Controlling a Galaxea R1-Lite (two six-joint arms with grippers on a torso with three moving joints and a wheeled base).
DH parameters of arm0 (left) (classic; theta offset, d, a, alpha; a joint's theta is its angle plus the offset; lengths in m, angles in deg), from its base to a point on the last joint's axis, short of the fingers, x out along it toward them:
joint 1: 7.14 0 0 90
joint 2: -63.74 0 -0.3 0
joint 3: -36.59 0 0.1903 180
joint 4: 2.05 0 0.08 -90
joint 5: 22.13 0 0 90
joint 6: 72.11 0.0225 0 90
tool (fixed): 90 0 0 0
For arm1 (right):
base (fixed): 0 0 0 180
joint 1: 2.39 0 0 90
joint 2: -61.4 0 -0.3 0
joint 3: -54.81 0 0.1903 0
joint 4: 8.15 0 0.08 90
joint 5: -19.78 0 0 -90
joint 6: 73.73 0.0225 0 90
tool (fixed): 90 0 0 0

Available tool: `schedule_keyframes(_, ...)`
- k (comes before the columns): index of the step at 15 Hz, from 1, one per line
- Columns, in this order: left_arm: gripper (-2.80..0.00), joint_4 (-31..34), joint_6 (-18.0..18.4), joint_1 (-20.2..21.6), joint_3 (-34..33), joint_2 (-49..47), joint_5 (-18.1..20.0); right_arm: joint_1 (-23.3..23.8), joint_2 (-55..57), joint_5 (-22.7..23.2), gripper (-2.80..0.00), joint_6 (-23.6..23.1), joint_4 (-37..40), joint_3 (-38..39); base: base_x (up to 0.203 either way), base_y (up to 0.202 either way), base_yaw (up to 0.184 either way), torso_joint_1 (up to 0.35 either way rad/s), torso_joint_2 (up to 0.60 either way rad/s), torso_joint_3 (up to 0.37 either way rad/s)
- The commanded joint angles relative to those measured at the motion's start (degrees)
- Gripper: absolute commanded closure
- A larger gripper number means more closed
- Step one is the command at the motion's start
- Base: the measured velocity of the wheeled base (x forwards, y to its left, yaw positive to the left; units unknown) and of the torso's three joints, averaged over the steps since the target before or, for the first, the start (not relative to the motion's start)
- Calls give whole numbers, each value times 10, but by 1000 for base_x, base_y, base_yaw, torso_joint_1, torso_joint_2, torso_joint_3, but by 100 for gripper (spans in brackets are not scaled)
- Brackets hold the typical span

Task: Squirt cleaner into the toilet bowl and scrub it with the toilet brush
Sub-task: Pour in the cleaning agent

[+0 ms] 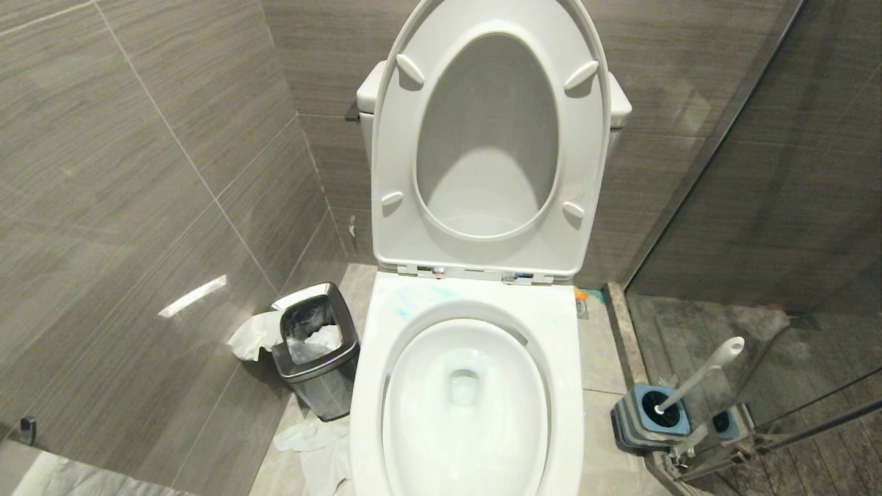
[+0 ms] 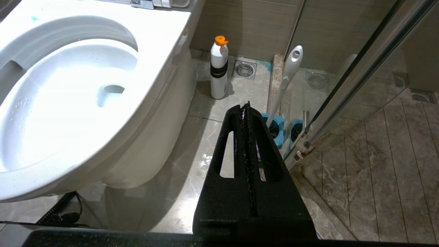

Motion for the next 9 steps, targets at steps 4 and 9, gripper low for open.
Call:
schedule_keyframes(4,0,0,0,0,-1,-1,0,-1,-1,0,0,1,0,0,0,0,0,0,0,0)
schedule_keyframes(9,0,0,0,0,-1,-1,0,0,-1,-1,0,3,-1,0,0,0,0,0,0,0)
